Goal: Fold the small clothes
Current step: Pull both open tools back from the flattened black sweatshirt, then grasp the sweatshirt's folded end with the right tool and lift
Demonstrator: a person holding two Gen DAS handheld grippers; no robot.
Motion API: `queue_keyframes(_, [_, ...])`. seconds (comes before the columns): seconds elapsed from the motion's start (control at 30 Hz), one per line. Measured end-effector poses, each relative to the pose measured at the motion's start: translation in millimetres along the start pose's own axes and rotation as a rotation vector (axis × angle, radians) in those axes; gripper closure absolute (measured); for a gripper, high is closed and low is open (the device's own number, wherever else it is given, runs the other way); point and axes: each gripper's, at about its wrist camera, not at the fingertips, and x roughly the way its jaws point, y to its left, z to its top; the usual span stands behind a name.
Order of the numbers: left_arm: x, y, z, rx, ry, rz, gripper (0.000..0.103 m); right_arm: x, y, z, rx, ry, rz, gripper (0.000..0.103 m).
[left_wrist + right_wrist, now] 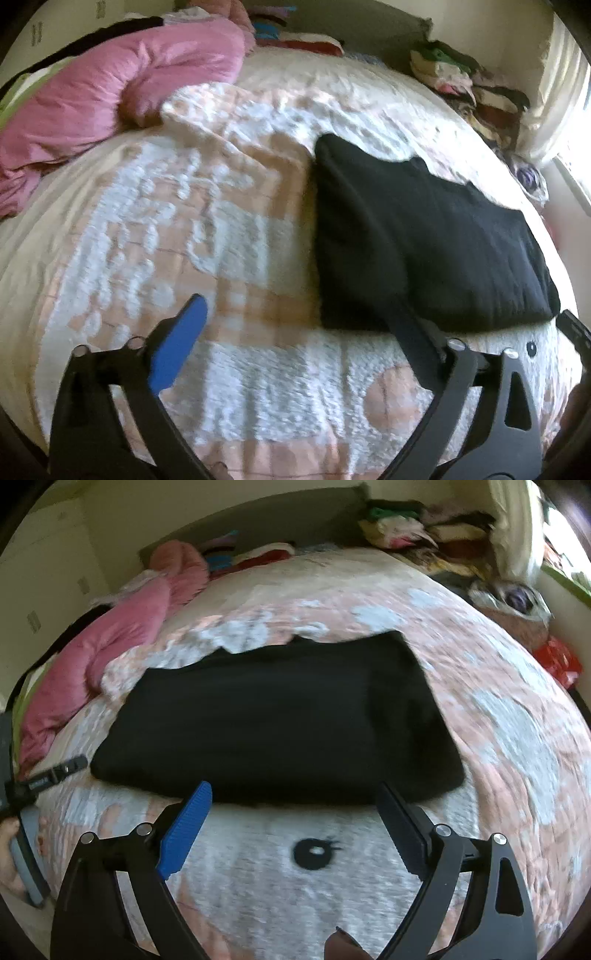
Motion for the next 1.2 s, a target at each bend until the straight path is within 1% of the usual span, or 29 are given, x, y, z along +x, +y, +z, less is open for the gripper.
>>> queue_keyframes(0.07, [-4,5,4,-0.002,-0.007,0.010,0.010,1,14,3,-0.031,-0.005,0.017,0.012])
queue_keyframes(0.3, [-12,15,15,-0.007,-0.025,0.033,0.010,10,62,12,-0.128,-0.014,0.059,0.010])
queue_keyframes(0.57, [-10,24,26,-0.009,-0.025,0.055,0.009,22,99,15,-0.202,-0.013,0.089,0.010])
queue_keyframes(0.87, [5,31,46,-0.018,-0.004,0.084,0.009,41,135,10,-0.301,-0.008,0.089,0.009])
queue_keyframes(1.1, [17,25,62,0.005,-0.002,0.090,0.010,61,160,0,-0.393,0.013,0.082,0.008])
queue_keyframes(1.2, [23,19,68,0.021,-0.001,0.090,0.009,68,170,-5,-0.441,0.016,0.066,0.008])
